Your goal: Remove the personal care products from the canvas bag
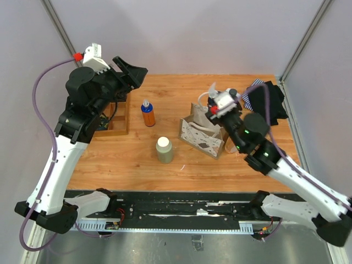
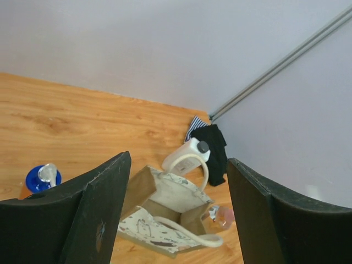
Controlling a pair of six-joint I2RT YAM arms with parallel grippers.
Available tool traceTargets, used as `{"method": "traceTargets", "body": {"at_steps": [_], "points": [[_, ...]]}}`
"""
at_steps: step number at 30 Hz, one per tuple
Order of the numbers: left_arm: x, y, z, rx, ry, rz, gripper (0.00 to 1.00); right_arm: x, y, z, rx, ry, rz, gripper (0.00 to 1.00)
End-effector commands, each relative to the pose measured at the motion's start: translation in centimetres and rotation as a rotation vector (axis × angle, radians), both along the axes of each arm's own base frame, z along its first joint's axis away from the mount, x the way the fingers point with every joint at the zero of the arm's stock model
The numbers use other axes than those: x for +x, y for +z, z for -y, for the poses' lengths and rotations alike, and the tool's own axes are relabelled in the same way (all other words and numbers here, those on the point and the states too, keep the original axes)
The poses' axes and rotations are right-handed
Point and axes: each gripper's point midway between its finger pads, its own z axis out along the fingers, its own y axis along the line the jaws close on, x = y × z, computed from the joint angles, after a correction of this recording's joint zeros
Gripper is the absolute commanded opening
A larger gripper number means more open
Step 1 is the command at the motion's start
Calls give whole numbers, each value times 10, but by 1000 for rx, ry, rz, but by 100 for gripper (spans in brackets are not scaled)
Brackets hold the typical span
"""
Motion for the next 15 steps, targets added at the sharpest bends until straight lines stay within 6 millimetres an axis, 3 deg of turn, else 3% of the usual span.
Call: {"method": "traceTargets", "body": {"at_steps": [1, 6, 8, 15], "points": [[10, -27, 2, 56, 2, -53, 75, -68, 58, -6, 317, 236, 29, 1], [12, -41, 8, 53, -27, -68, 74, -115, 33, -30, 461, 489, -134, 1], [12, -45, 8, 53, -27, -68, 74, -125, 10, -42, 494, 559, -197, 1], [4, -58, 2, 89, -20, -94, 74, -118, -88, -68, 530, 524, -366, 1]]}}
